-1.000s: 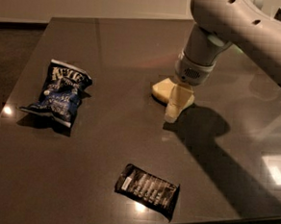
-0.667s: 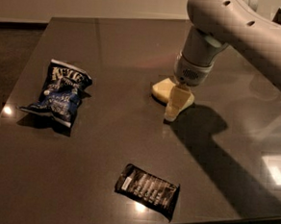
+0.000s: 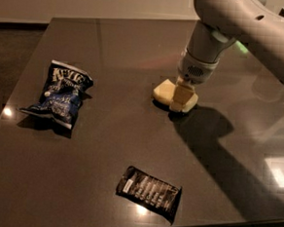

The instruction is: Pick sponge

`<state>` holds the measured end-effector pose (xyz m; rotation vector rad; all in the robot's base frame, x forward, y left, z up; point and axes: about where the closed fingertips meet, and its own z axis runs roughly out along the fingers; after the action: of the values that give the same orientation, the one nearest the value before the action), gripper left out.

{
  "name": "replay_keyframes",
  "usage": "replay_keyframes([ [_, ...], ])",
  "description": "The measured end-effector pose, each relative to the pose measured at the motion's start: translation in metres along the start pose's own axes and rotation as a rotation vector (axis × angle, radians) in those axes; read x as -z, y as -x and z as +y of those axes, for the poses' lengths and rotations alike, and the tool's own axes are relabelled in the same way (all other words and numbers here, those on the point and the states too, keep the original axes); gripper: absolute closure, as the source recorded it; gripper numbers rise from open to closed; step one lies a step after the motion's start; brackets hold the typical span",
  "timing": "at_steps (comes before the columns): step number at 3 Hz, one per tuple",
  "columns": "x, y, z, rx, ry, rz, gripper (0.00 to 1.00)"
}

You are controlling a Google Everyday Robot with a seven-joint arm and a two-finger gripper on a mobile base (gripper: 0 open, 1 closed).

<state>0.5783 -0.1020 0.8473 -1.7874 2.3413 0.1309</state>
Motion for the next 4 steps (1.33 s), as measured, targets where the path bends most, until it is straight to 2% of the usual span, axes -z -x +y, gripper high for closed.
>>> replay_keyframes([
  [1,0.024,0.005,0.003,0.028,0.0,-0.031,0.87],
  [2,0.058,0.015,0.011,0.088,0.006,-0.083,1.0],
  [4,0.112,0.031,0.024,0.21,-0.021,-0.151,1.0],
])
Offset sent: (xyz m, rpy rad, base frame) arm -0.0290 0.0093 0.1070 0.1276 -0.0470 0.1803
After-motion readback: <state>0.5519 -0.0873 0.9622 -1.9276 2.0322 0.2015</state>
